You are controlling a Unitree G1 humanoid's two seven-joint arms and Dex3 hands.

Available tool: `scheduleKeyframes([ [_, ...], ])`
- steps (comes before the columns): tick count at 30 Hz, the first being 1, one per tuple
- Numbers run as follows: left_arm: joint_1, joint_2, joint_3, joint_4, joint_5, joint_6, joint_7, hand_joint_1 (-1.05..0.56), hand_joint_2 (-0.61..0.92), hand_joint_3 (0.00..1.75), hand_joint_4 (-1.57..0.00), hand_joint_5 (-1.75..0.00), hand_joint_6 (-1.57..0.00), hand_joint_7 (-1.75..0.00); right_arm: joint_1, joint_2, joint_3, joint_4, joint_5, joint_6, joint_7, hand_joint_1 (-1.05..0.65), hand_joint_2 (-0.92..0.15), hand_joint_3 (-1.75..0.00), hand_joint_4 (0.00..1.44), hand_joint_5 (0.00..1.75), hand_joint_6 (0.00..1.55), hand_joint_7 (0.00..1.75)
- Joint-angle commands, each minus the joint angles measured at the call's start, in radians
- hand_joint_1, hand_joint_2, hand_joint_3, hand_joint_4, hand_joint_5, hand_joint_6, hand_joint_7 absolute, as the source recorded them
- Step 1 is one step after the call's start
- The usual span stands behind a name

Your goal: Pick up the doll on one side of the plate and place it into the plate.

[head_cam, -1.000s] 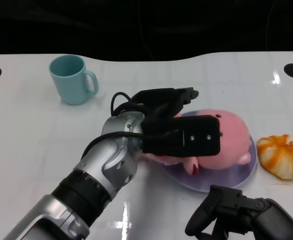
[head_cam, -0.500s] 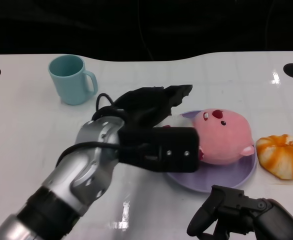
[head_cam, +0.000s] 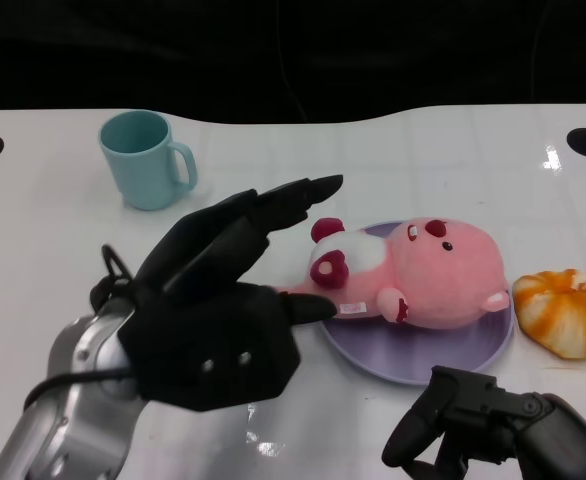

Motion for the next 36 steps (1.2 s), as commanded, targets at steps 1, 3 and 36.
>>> scheduleKeyframes([
  [1,0.069,-0.011,0.044,-0.046,-0.054,-0.062,0.045,-0.44,0.92,0.17,-0.15,-0.96,-0.38,-0.14,0.005,0.003,-0.003,0.005,0.003,-0.016,-0.009,-0.25,-0.92,-0.34,0.66,1.56,0.6,1.28],
  [3,0.102,-0.015,0.06,-0.061,-0.072,-0.09,0.059,-0.4,0.92,0.17,-0.17,-0.99,-0.4,-0.16,0.005,0.006,-0.001,0.01,0.0,-0.021,-0.013,-0.25,-0.92,-0.34,0.66,1.56,0.59,1.27],
  [36,0.597,-0.018,0.286,-0.467,-0.781,0.313,-0.017,-0.09,0.53,1.23,-0.83,-1.71,-0.79,-1.42,0.0,0.035,-0.012,0.022,-0.007,-0.025,-0.027,-0.26,-0.92,-0.35,0.64,1.58,0.58,1.29],
])
